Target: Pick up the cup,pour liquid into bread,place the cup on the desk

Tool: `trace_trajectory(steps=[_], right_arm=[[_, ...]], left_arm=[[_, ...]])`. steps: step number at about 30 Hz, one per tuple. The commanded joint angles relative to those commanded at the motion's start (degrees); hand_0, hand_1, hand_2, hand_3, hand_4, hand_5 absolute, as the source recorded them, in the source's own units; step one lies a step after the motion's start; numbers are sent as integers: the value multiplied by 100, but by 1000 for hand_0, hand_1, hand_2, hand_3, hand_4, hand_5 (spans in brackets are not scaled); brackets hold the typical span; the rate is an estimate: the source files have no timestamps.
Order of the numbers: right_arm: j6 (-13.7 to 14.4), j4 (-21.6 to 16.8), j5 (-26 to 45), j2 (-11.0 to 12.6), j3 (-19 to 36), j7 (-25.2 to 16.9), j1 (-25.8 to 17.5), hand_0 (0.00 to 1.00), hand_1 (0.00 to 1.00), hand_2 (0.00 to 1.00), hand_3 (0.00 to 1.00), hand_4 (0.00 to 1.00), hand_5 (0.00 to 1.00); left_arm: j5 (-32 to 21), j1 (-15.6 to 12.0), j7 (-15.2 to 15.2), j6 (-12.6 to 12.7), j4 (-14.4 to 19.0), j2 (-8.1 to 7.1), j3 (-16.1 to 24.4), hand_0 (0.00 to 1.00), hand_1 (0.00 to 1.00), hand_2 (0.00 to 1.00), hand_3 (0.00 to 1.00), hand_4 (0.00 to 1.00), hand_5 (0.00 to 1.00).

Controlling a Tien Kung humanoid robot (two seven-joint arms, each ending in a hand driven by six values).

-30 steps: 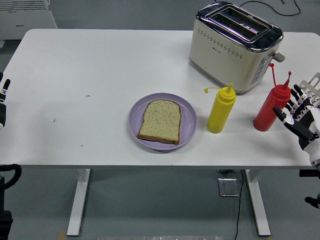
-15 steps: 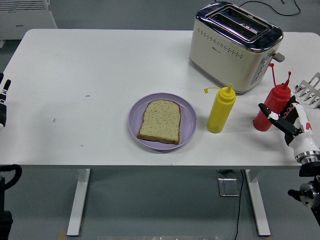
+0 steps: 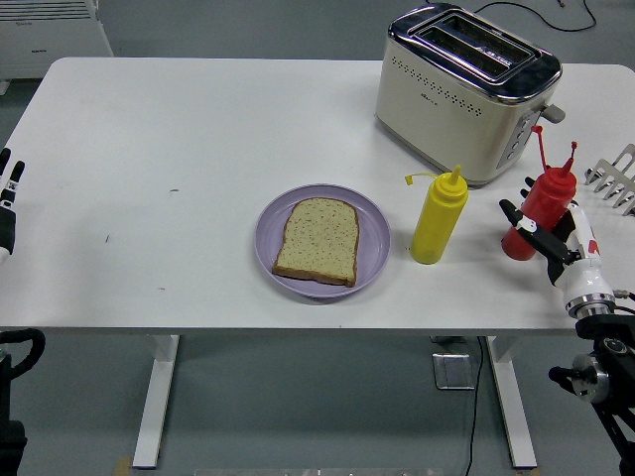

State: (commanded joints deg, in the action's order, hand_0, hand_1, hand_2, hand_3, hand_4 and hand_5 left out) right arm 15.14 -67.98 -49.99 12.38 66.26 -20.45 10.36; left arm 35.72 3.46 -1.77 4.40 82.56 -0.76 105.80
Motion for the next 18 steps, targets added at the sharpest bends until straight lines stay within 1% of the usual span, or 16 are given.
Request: trace_trajectory(steps=[1,6,7,8,10,12,13,16,18], right_arm=[[39,21,29,-11,-30,-8,29,799,733,729,869,915,241],[253,80,186,-48,-145,-89,136,799,733,729,869,915,241],[313,91,233,-50,-187,-115,162,709,627,595,757,909,238],[413,104,293,-48,-253,-153,195,709,627,595,757,909,238],[491,113,333,-47,-304,-177,218,709,627,595,757,909,238],[696,142,461,-63,-404,-259,263,709,627,595,757,909,238],[777,154,513,-72,-432,-286,279,455,386,398,511,895,211],[953,193,685,-89,-523,-387,324,455,386,398,511,895,211],[1004,219,773,-99,-562,-434,352,455,386,398,511,895,211]], left_arm=[[0,3,0,0,-1,0,4,835,840,857,794,662,998],[-1,13,1,2,-2,2,20,835,840,857,794,662,998],[-1,16,1,2,-2,3,24,835,839,857,793,661,998],[-2,17,1,3,-2,3,29,835,839,857,793,661,998],[-3,18,1,3,-3,4,33,835,839,857,793,661,998],[-3,19,1,4,-4,7,41,835,839,857,793,661,998],[-3,21,1,4,-4,8,44,835,839,857,793,661,998],[-2,21,1,5,-4,10,54,835,839,857,793,661,998],[-2,22,2,5,-6,11,56,835,839,857,793,661,998]])
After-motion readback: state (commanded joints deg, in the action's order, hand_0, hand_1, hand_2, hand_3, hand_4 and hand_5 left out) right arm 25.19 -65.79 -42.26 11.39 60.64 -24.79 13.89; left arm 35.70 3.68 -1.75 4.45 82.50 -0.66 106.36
